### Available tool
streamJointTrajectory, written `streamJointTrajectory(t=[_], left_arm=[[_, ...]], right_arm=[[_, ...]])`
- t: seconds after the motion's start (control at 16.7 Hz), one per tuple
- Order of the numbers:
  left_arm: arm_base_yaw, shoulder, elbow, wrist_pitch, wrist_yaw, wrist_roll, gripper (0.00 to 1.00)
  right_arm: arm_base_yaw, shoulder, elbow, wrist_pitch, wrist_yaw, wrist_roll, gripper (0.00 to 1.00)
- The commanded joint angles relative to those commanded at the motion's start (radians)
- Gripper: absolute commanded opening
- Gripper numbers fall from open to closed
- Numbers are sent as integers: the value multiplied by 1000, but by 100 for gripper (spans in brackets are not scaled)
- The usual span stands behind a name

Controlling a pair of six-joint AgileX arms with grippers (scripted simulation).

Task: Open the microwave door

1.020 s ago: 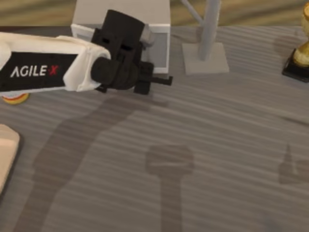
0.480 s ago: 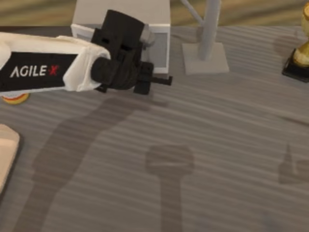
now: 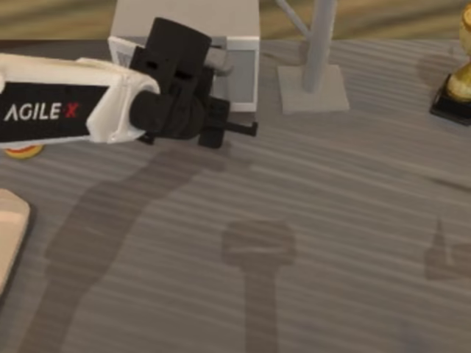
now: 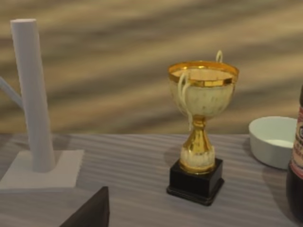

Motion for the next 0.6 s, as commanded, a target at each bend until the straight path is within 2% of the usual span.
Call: streamJointTrajectory(t=[0.18, 0.6], left_arm=[[10, -10, -21, 6, 17, 24, 0], [10, -10, -21, 6, 17, 24, 0]], right_arm=[[0, 0, 0, 0, 0, 0, 100], [0, 0, 0, 0, 0, 0, 100]])
